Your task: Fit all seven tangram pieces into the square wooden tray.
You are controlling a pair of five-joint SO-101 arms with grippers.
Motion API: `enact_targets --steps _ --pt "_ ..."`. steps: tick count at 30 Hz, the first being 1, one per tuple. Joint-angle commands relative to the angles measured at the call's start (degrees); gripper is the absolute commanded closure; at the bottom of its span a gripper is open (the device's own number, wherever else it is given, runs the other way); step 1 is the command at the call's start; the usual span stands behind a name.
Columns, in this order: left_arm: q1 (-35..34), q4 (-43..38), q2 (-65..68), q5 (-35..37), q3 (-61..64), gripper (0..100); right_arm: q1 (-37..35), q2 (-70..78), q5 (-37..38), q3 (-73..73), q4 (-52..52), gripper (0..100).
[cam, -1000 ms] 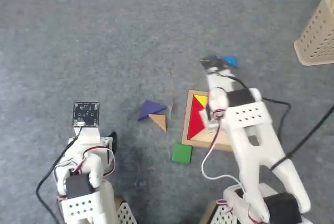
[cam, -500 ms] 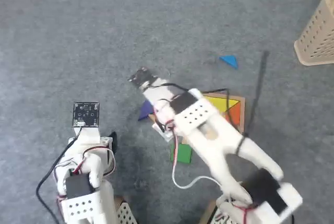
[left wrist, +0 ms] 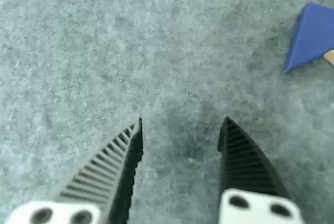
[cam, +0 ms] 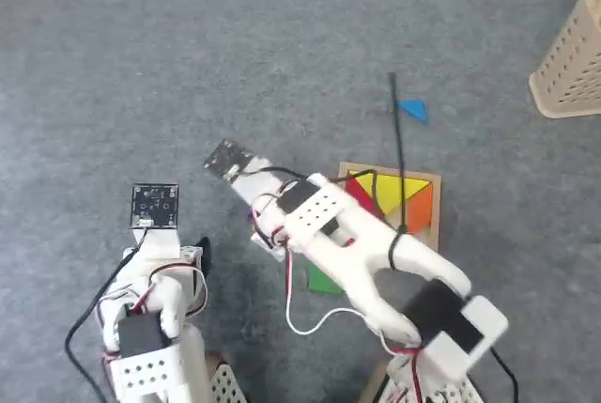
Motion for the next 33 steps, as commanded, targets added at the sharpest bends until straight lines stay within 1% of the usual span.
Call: enact_targets --steps 1,5,9,15,19,22,27,30,33 --pt "-0.3 0.4 -1.0 0.4 -0.2 77 0.7 0.8 0.8 -3.3 -3.2 77.9" --pt "-0.3 0.4 -1.0 0.4 -0.2 77 2.6 2.2 0.6 -3.3 -4.7 78.0" --pt "-0.3 0.4 -1.0 0.4 -0.2 77 2.9 2.2 0.4 -3.3 -4.4 78.7" --pt "-0.3 0.4 -1.0 0.4 -0.2 77 3.6 1.7 0.4 -3.3 -4.4 91.7" --pt "-0.3 0.4 -1.0 0.4 -0.2 77 5.7 1.5 -0.1 -3.4 -4.3 92.8" --pt "-0.3 0.4 -1.0 0.4 -0.2 77 9.0 -1.0 -3.7 -4.5 -2.1 92.9" --pt "-0.3 0.4 -1.0 0.4 -0.2 77 16.1 -10.9 -10.0 -6.2 7.2 93.0" --pt "-0.3 0.4 -1.0 0.4 -0.2 77 21.8 -17.3 -12.2 -5.2 12.8 93.1" --pt "-0.3 0.4 -1.0 0.4 -0.2 77 27.7 -21.9 -12.6 -2.5 14.2 98.7"
